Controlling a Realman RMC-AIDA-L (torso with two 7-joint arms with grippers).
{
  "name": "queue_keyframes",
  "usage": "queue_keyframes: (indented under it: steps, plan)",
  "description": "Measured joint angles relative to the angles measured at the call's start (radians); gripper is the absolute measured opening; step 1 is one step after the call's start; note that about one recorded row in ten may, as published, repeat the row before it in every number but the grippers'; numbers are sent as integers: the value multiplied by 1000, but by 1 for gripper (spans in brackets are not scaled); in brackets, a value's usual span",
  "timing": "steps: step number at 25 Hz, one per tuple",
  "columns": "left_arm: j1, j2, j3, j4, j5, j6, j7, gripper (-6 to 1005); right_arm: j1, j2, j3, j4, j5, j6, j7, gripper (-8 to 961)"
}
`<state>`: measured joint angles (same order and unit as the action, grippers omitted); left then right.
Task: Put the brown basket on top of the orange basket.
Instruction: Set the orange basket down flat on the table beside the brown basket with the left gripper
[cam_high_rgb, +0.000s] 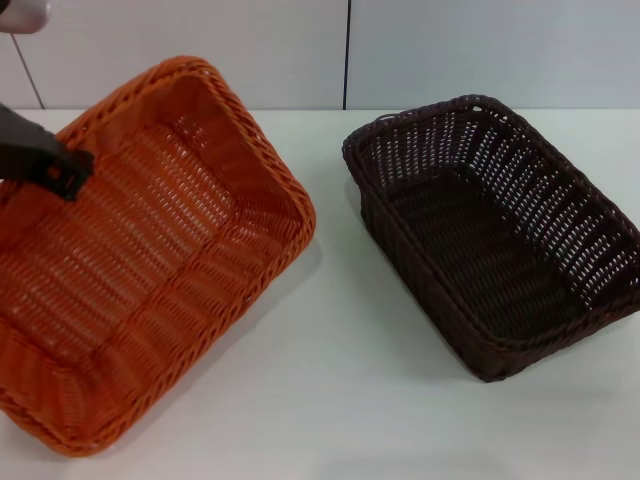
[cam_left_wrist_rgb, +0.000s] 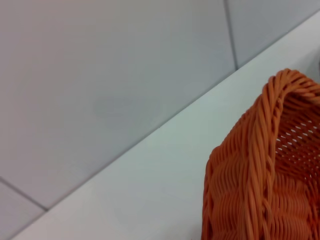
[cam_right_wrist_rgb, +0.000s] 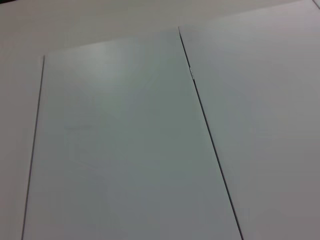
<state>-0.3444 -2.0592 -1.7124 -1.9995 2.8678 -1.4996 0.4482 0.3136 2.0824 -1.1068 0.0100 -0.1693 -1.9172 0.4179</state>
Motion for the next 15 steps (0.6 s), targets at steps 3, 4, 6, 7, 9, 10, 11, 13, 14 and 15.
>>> queue_keyframes:
  steps: [3,4,6,7,9,10,11,13,14,15]
  plan:
    - [-26,0,-3,-6,3,-29,35,152,2,1,-1,2,-7,0,0,817]
    - [-44,0,-7,-6,6,-50,49,152,2,1,-1,2,-7,0,0,817]
    - [-58,0,-7,-6,7,-66,58,152,2,1,-1,3,-11,0,0,817]
    - [-72,0,-6,-7,7,-83,66,152,3,1,-1,4,-12,0,1,817]
    - [-95,-1,-2,-8,6,-103,79,153,3,1,-1,4,-16,1,0,817]
    - [-104,-2,2,-8,5,-107,85,153,3,2,-1,4,-18,3,0,816]
    - [-110,-3,4,-7,5,-109,89,153,5,2,-1,4,-19,5,-1,816]
    - [-118,-3,8,-4,5,-109,93,153,11,1,-1,8,-21,9,-3,816]
    - [-135,-4,14,0,3,-109,112,153,13,1,-1,8,-21,10,-3,816]
    - [-135,-4,14,0,3,-109,112,153,13,1,0,8,-21,10,-3,816]
